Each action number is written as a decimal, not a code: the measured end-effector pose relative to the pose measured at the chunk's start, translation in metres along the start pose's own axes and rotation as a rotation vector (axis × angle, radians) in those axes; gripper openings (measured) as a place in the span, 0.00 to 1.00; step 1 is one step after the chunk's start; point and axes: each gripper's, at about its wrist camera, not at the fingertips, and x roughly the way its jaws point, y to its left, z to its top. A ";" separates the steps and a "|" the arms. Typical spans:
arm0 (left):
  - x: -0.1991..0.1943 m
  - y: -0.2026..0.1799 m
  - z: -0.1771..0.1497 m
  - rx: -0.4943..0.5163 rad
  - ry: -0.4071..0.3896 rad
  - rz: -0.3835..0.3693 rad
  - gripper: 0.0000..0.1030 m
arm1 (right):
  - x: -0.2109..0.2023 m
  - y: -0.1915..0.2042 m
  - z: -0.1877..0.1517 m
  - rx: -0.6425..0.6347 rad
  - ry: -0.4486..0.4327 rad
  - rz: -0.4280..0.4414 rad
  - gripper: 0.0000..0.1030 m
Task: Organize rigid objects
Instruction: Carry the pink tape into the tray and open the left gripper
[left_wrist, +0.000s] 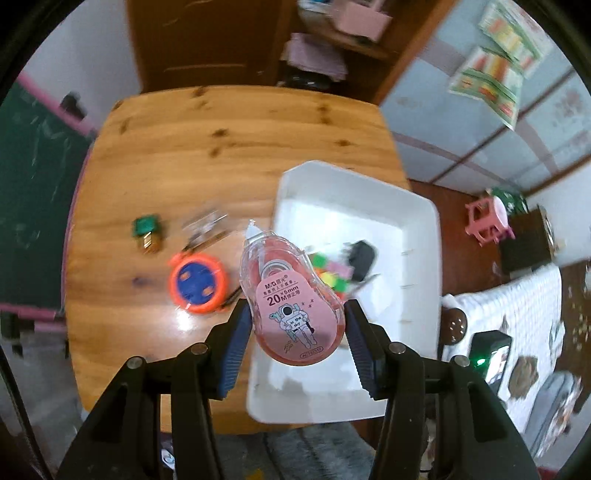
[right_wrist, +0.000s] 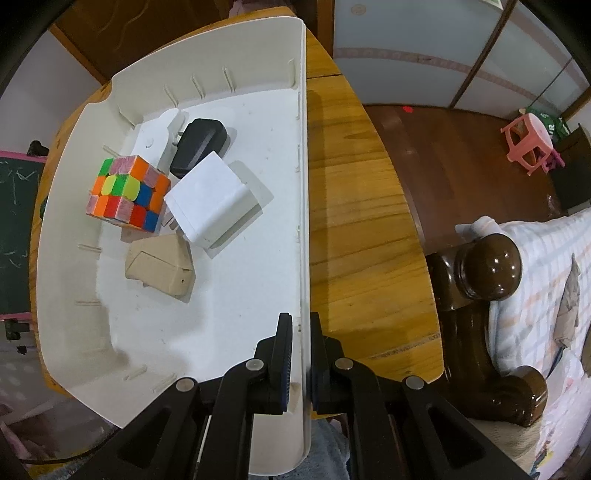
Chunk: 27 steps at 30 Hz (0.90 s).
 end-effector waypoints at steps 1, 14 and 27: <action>0.003 -0.008 0.005 0.016 0.004 -0.005 0.53 | 0.000 0.000 0.000 0.002 -0.002 0.002 0.07; 0.112 -0.101 0.039 0.170 0.202 0.012 0.53 | -0.001 -0.002 -0.005 0.005 -0.024 0.012 0.07; 0.180 -0.147 0.057 0.242 0.244 0.107 0.53 | -0.004 -0.004 -0.007 0.006 -0.056 0.021 0.02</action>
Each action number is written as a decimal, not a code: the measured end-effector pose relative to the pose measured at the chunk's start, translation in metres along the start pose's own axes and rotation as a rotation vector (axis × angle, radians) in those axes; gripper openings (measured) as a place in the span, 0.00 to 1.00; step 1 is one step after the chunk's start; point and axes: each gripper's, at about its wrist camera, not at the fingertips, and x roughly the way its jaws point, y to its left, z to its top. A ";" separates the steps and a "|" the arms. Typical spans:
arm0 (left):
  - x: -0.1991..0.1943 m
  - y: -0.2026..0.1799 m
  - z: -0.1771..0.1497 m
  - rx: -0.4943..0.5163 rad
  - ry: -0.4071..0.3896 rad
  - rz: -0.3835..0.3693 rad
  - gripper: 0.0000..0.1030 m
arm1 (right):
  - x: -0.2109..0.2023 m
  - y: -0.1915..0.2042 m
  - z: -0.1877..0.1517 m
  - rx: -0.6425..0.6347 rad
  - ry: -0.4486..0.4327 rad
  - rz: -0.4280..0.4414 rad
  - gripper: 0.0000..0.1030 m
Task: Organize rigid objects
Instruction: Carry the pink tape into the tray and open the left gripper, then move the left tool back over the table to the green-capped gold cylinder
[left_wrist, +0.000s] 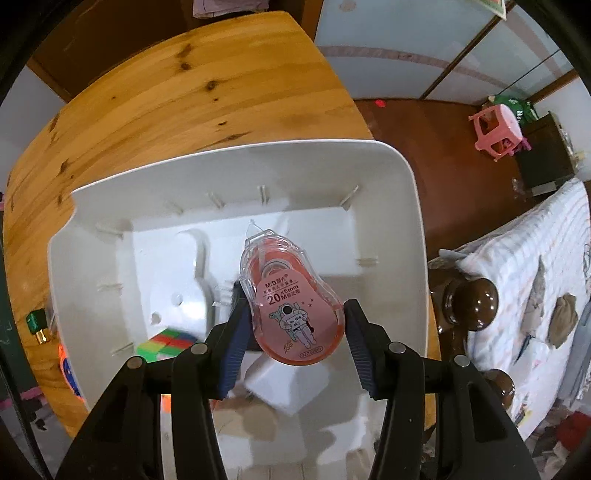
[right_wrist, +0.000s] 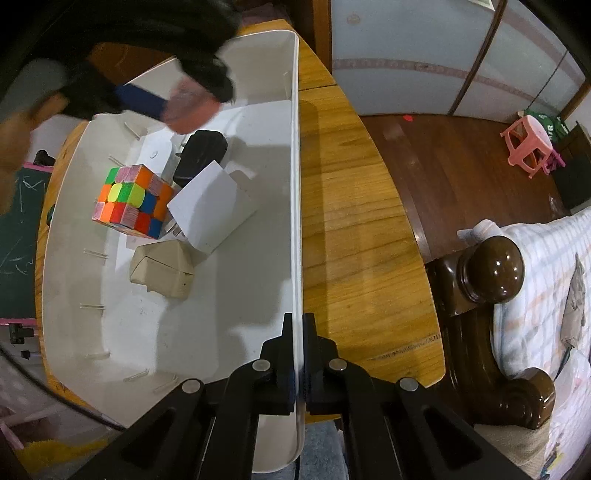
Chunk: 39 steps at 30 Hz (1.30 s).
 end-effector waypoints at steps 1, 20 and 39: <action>0.005 -0.002 0.002 -0.002 0.002 0.009 0.53 | 0.000 0.001 0.000 -0.002 -0.001 -0.001 0.02; -0.020 0.018 -0.016 -0.004 0.002 0.005 0.79 | -0.002 0.001 0.001 -0.009 -0.001 0.010 0.02; -0.130 0.102 -0.106 -0.053 -0.146 -0.012 0.82 | -0.001 0.000 0.002 0.013 0.014 0.007 0.03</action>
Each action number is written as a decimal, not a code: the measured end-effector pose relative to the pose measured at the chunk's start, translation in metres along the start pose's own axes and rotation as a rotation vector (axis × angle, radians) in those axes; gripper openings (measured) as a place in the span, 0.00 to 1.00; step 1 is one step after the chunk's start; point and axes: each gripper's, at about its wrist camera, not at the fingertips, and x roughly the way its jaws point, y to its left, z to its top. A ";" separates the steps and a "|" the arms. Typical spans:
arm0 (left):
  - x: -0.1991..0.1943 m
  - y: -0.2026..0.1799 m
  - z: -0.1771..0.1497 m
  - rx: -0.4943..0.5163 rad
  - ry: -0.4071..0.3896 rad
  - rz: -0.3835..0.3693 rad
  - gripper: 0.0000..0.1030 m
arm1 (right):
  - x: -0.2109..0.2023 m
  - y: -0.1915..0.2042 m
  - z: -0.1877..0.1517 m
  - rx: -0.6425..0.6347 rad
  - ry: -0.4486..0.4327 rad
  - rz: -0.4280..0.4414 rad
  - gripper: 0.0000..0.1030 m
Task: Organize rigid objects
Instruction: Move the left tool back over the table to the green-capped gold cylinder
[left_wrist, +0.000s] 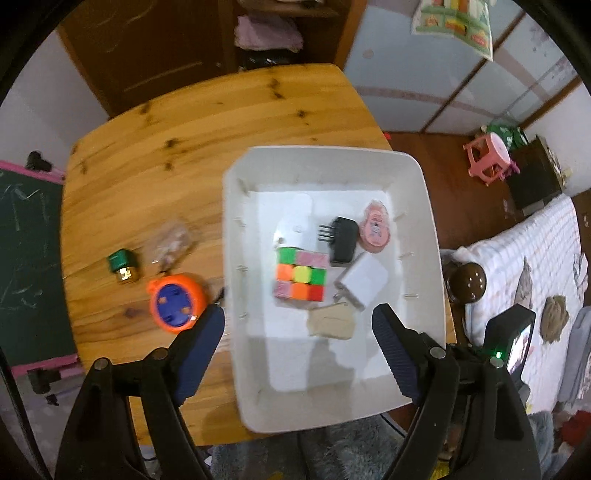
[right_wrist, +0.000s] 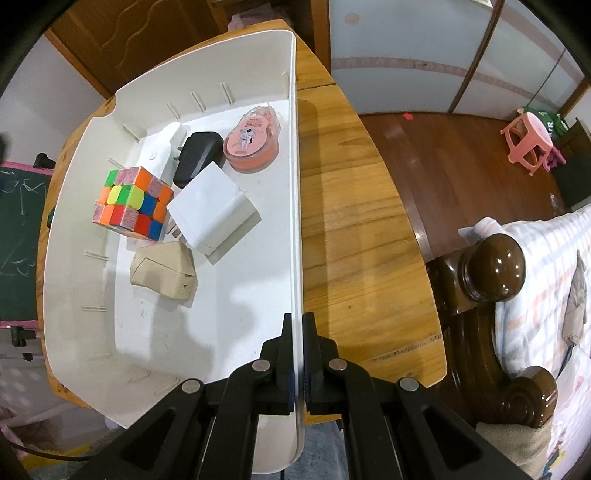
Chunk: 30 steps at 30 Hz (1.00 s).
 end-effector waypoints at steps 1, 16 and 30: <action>-0.005 0.007 -0.002 -0.014 -0.009 0.004 0.82 | 0.000 0.000 0.001 0.001 0.006 0.001 0.02; -0.023 0.134 -0.019 -0.302 -0.074 0.084 0.82 | -0.016 0.001 0.000 0.012 0.008 -0.014 0.03; 0.053 0.212 0.001 -0.402 0.014 0.204 0.82 | -0.017 0.000 -0.002 0.070 -0.004 -0.038 0.04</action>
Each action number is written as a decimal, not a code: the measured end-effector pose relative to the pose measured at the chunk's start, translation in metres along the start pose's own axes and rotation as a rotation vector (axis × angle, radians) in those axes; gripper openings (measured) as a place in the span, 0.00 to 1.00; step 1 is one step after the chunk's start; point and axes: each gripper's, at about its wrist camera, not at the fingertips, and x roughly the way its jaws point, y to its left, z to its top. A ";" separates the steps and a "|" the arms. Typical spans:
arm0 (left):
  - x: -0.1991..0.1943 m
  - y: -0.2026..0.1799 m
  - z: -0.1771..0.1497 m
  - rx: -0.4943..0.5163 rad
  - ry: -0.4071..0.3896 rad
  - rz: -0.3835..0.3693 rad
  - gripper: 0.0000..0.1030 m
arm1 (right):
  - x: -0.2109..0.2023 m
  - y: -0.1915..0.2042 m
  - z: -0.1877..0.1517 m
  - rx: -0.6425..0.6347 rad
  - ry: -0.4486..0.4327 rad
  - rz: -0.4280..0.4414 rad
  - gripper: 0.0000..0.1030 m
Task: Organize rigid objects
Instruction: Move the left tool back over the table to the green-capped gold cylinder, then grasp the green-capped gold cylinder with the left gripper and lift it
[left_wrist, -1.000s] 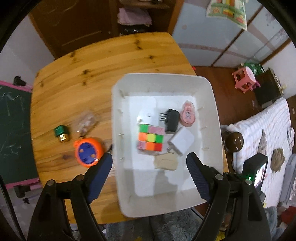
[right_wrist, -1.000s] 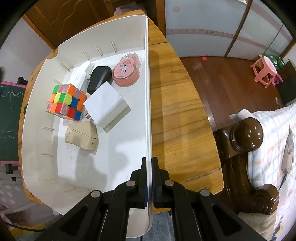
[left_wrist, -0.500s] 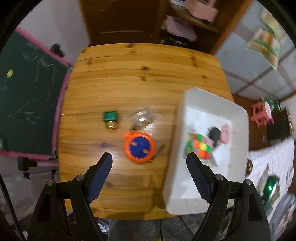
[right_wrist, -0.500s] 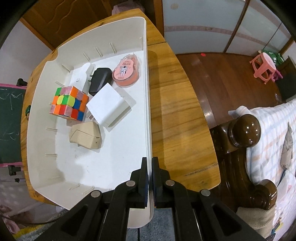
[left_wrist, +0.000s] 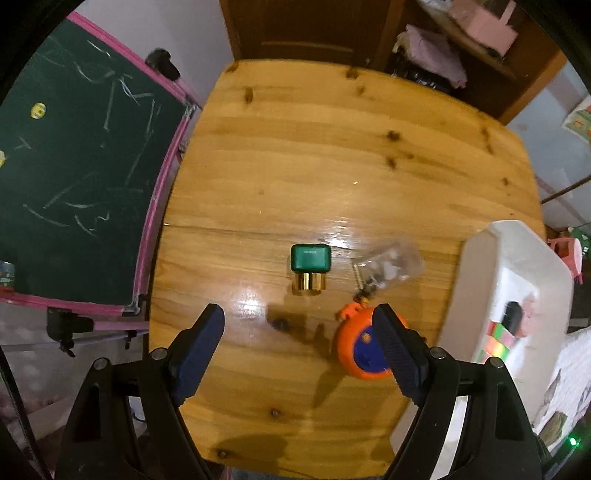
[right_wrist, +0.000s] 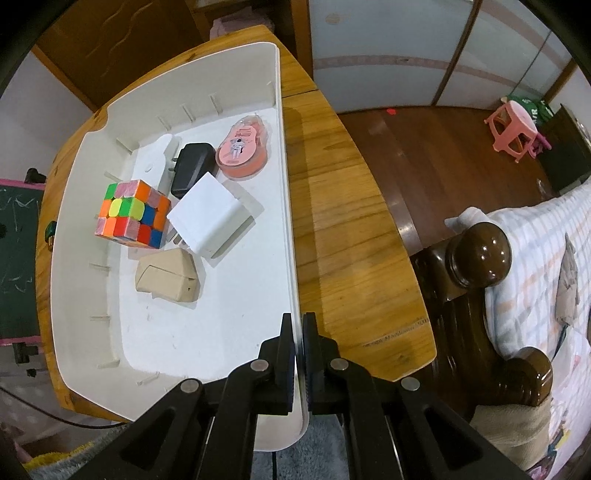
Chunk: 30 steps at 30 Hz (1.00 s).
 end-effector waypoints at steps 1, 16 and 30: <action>0.010 -0.001 0.003 0.000 0.011 0.004 0.82 | 0.000 0.000 0.000 0.003 0.000 -0.003 0.04; 0.090 -0.007 0.036 0.024 0.078 0.039 0.82 | 0.000 0.004 0.001 0.045 0.011 -0.055 0.06; 0.110 -0.013 0.038 0.051 0.093 0.035 0.65 | 0.000 0.004 0.002 0.070 0.019 -0.068 0.07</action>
